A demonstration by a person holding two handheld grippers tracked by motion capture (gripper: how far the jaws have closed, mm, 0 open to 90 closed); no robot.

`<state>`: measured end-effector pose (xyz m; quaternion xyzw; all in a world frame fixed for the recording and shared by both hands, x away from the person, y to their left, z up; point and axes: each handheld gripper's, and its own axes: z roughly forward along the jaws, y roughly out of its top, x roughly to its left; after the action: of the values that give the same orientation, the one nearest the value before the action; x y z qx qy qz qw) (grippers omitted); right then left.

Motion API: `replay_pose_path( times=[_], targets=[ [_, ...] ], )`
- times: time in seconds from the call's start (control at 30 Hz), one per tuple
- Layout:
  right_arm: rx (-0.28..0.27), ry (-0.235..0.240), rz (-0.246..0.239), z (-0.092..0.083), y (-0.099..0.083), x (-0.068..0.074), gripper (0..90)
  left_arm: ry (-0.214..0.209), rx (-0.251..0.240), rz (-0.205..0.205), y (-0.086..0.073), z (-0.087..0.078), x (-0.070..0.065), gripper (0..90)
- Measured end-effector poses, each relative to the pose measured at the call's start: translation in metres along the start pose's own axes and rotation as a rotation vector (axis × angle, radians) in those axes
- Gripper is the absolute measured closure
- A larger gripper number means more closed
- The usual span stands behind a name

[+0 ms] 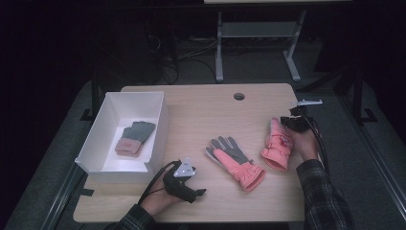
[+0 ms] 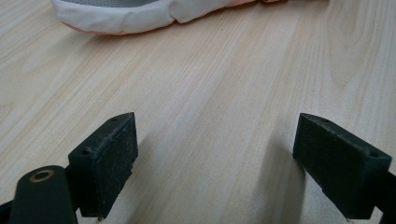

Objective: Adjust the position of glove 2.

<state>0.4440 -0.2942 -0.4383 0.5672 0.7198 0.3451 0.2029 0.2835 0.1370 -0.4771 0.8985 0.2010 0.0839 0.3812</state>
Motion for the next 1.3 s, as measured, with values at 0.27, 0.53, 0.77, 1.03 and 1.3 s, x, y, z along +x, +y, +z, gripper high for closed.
replay_pose_path(
  times=[0.27, 0.53, 0.77, 1.03, 1.3],
  targets=[
    [0.044, 0.05, -0.012, 0.008, 0.002, 0.008, 90.0, 0.0, -0.001, -0.002, 0.0, 0.0, 0.0, 13.1],
    [0.064, 0.176, -0.086, 0.013, 0.004, 0.035, 90.0, 0.0, -0.001, -0.002, 0.0, 0.0, 0.0, 13.2],
    [0.094, 0.271, -0.167, 0.02, 0.008, 0.07, 90.0, 0.0, -0.002, -0.002, 0.0, 0.0, 0.0, 13.1],
    [0.108, 0.346, -0.252, 0.021, 0.014, 0.106, 90.0, 0.002, 0.004, 0.004, 0.0, 0.0, 0.0, 13.1],
    [0.057, 0.283, -0.21, -0.017, 0.009, 0.096, 64.9, 0.002, 0.004, 0.004, 0.0, 0.0, 0.0, 13.1]
  ],
)
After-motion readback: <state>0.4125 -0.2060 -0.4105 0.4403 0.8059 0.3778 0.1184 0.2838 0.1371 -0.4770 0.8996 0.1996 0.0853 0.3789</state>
